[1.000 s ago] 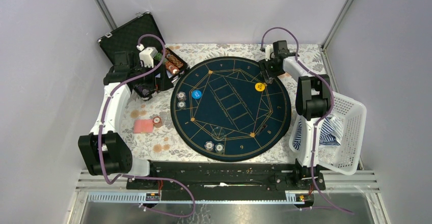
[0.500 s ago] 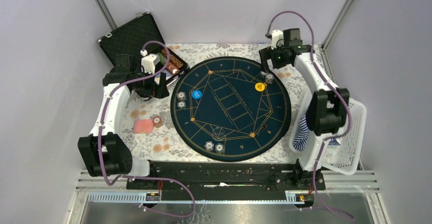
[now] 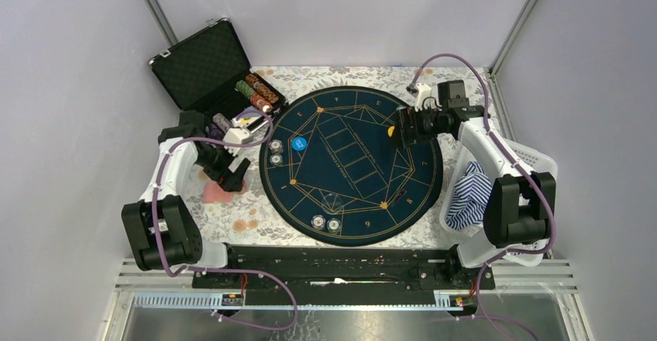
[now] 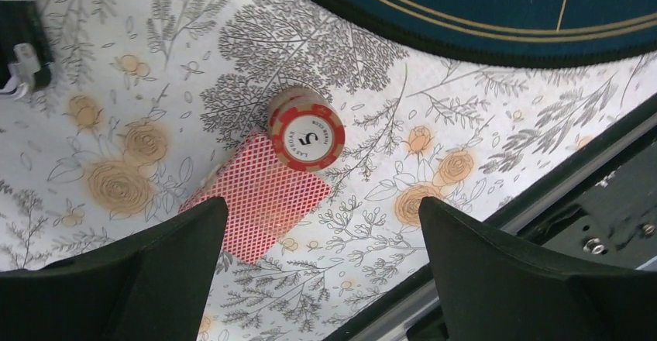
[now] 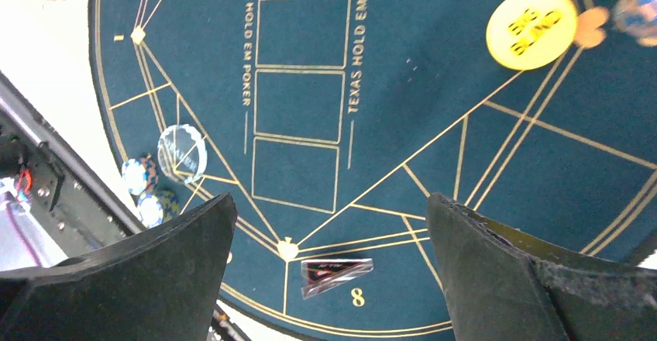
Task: Distribute texas hold em gaming equipment
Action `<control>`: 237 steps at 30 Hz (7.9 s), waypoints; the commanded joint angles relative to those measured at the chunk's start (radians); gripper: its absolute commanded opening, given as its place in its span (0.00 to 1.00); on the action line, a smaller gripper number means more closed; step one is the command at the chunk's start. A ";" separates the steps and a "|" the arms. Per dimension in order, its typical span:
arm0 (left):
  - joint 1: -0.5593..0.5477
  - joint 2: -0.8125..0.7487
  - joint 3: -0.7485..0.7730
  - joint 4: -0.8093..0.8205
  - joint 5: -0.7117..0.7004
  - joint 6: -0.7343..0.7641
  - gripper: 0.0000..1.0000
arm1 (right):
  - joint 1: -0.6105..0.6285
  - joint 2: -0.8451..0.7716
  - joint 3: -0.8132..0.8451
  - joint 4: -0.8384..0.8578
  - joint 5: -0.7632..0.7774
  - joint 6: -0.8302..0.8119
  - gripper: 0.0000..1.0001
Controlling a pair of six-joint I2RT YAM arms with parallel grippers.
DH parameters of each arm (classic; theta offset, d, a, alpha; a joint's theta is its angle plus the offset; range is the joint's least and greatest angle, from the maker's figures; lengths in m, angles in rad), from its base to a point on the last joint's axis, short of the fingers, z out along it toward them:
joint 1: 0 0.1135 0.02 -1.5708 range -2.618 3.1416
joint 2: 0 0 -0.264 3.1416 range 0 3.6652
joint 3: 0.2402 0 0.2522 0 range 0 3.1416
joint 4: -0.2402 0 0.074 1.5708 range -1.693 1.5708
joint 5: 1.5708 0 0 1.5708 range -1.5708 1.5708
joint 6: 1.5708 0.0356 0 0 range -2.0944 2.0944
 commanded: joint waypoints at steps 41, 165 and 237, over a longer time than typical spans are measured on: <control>-0.080 0.196 -0.197 0.296 -0.040 0.340 0.48 | -0.001 0.032 -0.007 0.037 -0.100 0.006 1.00; -0.708 0.391 0.449 0.165 -0.017 -0.296 0.29 | -0.052 0.025 0.001 0.042 -0.002 0.041 1.00; -0.585 -0.042 0.104 0.525 0.118 -0.590 0.99 | -0.075 -0.202 -0.052 0.105 0.134 0.076 1.00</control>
